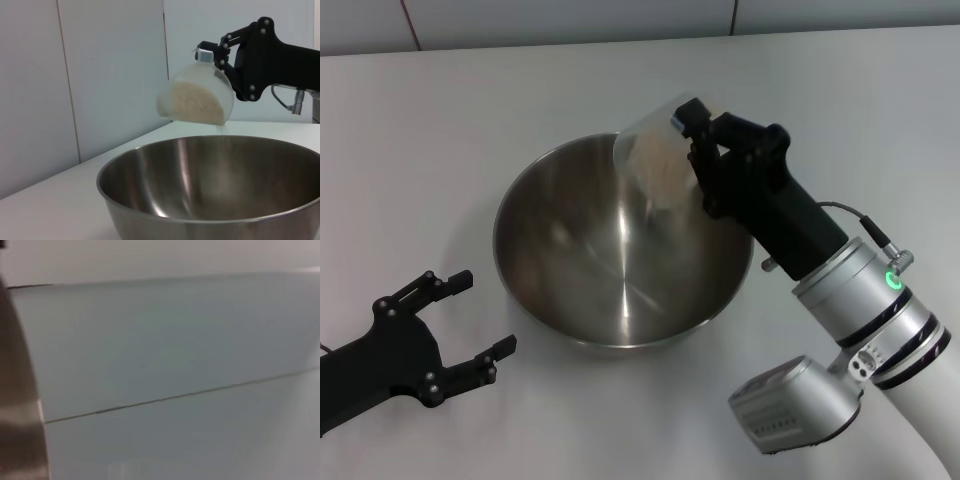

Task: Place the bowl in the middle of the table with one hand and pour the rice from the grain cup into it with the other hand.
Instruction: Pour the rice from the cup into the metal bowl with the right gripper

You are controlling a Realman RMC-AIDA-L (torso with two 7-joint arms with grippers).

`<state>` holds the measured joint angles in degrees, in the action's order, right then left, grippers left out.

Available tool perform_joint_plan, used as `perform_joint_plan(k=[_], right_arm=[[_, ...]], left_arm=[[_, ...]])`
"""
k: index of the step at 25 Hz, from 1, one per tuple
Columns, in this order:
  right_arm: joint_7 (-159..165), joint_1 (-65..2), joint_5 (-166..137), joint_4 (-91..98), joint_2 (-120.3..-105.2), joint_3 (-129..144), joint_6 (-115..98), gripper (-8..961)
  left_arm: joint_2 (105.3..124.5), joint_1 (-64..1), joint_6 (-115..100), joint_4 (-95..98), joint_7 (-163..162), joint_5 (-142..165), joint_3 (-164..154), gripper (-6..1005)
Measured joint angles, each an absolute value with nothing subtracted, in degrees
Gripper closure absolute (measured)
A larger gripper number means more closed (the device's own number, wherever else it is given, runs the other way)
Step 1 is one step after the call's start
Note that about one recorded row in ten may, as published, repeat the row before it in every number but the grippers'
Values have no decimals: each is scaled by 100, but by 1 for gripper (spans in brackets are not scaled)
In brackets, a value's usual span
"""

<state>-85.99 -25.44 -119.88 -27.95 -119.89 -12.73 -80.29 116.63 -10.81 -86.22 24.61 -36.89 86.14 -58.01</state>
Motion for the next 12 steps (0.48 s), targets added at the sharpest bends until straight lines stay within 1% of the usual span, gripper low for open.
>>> perform_joint_plan(k=[12], right_arm=[[-9761,-2525,-12270,-2819,-11988,-1200,-7979,944]], left_arm=[[11663,-1082,-8621,2461,-3731,8613,-5804,128]])
